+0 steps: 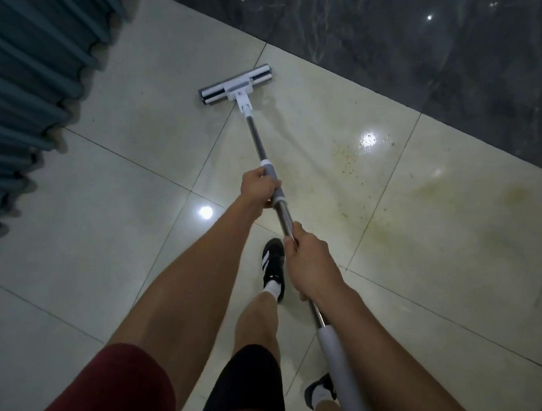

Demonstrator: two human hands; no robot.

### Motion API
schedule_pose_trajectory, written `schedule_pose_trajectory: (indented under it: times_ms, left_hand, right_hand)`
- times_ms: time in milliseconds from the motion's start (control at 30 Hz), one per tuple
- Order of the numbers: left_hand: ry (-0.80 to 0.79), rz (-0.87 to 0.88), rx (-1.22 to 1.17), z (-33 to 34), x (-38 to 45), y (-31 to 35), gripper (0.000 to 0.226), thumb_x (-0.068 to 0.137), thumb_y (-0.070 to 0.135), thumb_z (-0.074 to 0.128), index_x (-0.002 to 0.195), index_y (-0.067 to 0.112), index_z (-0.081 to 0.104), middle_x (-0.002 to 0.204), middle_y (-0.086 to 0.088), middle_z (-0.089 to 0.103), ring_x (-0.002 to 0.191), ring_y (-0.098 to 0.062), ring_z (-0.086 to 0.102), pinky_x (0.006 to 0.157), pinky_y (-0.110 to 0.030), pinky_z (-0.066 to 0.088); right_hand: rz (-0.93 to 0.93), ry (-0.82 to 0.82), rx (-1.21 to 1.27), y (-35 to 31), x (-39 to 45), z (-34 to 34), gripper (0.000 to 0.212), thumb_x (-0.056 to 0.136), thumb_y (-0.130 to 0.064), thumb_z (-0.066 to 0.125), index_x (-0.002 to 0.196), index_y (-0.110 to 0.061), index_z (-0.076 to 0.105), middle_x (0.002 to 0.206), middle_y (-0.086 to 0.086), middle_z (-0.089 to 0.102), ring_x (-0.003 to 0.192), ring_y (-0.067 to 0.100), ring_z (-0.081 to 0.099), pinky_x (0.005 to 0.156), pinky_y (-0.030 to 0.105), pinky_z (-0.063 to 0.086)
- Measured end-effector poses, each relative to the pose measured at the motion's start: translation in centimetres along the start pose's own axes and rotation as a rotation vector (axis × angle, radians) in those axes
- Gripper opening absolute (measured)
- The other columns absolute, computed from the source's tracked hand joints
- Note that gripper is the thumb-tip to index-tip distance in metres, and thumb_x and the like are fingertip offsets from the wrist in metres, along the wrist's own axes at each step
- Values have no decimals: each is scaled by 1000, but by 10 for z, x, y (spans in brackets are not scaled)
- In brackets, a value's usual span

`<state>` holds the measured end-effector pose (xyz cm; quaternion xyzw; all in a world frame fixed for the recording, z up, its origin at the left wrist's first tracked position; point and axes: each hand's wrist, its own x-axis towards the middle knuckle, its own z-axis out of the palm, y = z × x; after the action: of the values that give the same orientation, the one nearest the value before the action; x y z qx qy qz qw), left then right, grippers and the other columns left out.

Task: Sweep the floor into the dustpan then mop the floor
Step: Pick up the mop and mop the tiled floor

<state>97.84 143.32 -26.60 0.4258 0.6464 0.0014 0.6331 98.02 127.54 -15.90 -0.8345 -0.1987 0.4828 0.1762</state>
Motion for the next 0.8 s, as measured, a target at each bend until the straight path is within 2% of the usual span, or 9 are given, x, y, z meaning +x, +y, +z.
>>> schedule_pose_trajectory:
  times_ms: [67, 167, 267, 300, 400, 467, 567, 667, 800]
  left_hand:
    - [8, 23, 14, -10, 21, 28, 19, 90, -1, 69, 100, 15, 66, 111, -22, 68, 87, -36, 69, 70, -48, 61]
    - [39, 35, 37, -18, 42, 62, 26, 93, 1, 66, 77, 20, 59, 101, -18, 66, 84, -33, 67, 78, -51, 61]
    - [10, 23, 17, -22, 50, 78, 14, 93, 1, 66, 85, 13, 64, 99, -18, 65, 82, -32, 66, 72, -45, 62]
    - [-7, 15, 9, -23, 48, 80, 9, 93, 1, 66, 96, 10, 66, 101, -17, 65, 82, -32, 67, 69, -43, 61]
    - [-37, 0, 18, -23, 42, 76, 31, 93, 3, 67, 124, 3, 63, 105, -17, 65, 81, -29, 66, 62, -40, 59]
    - [-32, -1, 16, -21, 35, 71, 29, 93, 4, 67, 121, 1, 64, 103, -18, 64, 80, -30, 65, 64, -40, 59]
    - [-22, 2, 33, -20, 26, 59, 23, 94, 4, 66, 116, -1, 64, 100, -19, 64, 78, -30, 65, 65, -40, 59]
    - [-1, -5, 55, -14, 11, 36, 13, 93, 1, 65, 106, 1, 64, 98, -19, 64, 75, -30, 65, 60, -39, 58]
    - [22, -15, 54, 5, -16, -10, 22, 93, 3, 68, 114, 0, 64, 102, -19, 67, 75, -31, 68, 60, -40, 60]
  right_hand:
    - [-12, 19, -11, -28, 27, -6, 41, 106, -30, 36, 144, -16, 42, 94, 10, 63, 75, 28, 66, 66, 43, 60]
    - [-10, 17, -35, -62, 54, -13, 34, 105, -30, 37, 132, -12, 47, 93, 10, 63, 70, 30, 66, 60, 45, 60]
    - [1, 17, -55, -79, 64, -23, 29, 106, -30, 37, 124, -12, 49, 90, 8, 61, 62, 25, 62, 44, 32, 51]
    - [-4, 15, -53, -80, 64, -25, 28, 105, -30, 38, 123, -12, 50, 90, 9, 61, 64, 27, 64, 46, 35, 54]
    - [5, -9, -28, -77, 57, -25, 29, 105, -29, 38, 124, -11, 50, 92, 10, 62, 73, 31, 67, 63, 48, 60]
    - [11, -19, -40, -72, 52, -24, 32, 105, -29, 38, 129, -12, 48, 92, 8, 61, 68, 23, 63, 52, 37, 56]
    - [-12, -37, -76, -64, 39, -20, 41, 106, -27, 35, 145, -17, 38, 93, 4, 56, 61, 10, 51, 39, 20, 33]
    - [-30, -66, -81, -43, 20, -13, 49, 105, -22, 36, 154, -26, 26, 95, 7, 59, 61, 11, 51, 44, 23, 33]
    - [-47, -78, -132, 6, -12, -5, 49, 105, -21, 34, 153, -25, 26, 96, 10, 62, 63, 15, 53, 50, 27, 37]
